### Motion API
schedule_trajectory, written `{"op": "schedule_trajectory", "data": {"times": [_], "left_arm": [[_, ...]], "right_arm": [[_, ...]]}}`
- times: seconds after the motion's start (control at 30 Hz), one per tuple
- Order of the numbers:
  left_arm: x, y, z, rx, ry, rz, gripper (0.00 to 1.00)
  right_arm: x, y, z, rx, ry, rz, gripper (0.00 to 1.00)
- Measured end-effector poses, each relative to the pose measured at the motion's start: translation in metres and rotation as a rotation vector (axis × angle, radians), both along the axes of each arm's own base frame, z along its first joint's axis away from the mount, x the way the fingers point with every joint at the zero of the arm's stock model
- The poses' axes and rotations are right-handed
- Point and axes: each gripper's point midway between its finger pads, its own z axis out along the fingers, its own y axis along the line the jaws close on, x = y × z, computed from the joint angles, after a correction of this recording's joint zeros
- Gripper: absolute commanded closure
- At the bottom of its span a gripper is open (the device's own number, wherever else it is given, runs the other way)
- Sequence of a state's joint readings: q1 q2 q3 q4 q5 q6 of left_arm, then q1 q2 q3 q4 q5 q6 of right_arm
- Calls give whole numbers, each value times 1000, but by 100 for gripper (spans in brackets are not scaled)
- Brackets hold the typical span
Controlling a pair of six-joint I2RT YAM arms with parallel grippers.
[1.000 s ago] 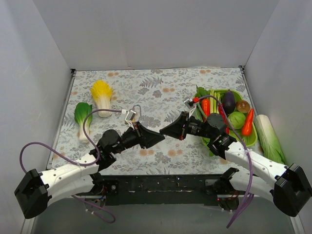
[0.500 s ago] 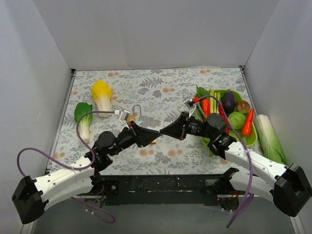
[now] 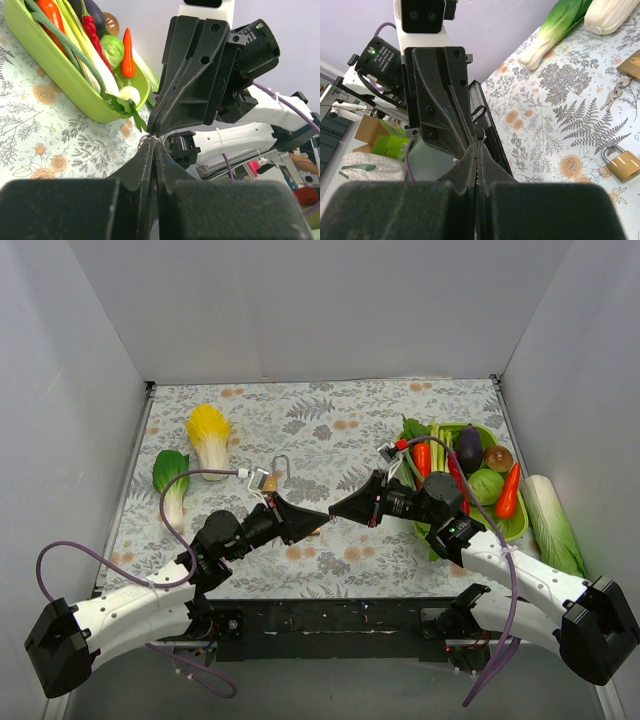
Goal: Unlock with the key
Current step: Adjust the key.
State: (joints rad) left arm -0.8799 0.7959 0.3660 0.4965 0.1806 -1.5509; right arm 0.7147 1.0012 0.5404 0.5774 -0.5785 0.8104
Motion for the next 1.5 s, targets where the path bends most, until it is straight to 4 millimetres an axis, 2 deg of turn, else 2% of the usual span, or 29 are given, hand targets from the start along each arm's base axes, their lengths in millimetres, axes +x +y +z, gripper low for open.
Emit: {"op": "schedule_trajectory", "data": {"times": [0.13, 0.17, 0.23, 0.27, 0.33, 0.37, 0.47, 0.5, 0.67, 0.73, 0.97, 1.5], "left_arm": [[-1, 1, 0, -2, -2, 1, 100], [-1, 1, -1, 0, -3, 0, 100], [-2, 1, -2, 9, -5, -6, 100], [-3, 1, -3, 20, -4, -12, 100], [-5, 0, -4, 54, -5, -25, 100], [-6, -2, -4, 75, -4, -37, 100], [-10, -6, -1, 124, -7, -78, 100], [-12, -7, 1, 136, -10, -95, 100], [-22, -10, 1, 191, -16, -168, 100], [-24, -11, -3, 214, -8, -193, 100], [-29, -12, -18, 267, 21, -224, 100], [-24, -10, -19, 281, 16, -197, 100]], "right_arm": [[-1, 0, 0, 0, -1, 7, 99], [-2, 0, 0, -1, -2, 11, 96], [-4, 0, -1, -3, -4, 22, 87], [-5, 0, -2, -6, -5, 27, 74], [-6, -2, -4, -18, -11, 33, 62], [-7, -3, -4, -22, -19, 35, 52], [-13, -9, -2, -26, -59, 43, 38], [-15, -11, -2, -29, -74, 45, 37], [-25, -19, -3, -37, -135, 53, 37], [-28, -21, -7, -42, -142, 60, 44], [-29, -20, -16, -68, -143, 73, 57], [-41, -13, -29, -96, -118, 137, 61]]}}
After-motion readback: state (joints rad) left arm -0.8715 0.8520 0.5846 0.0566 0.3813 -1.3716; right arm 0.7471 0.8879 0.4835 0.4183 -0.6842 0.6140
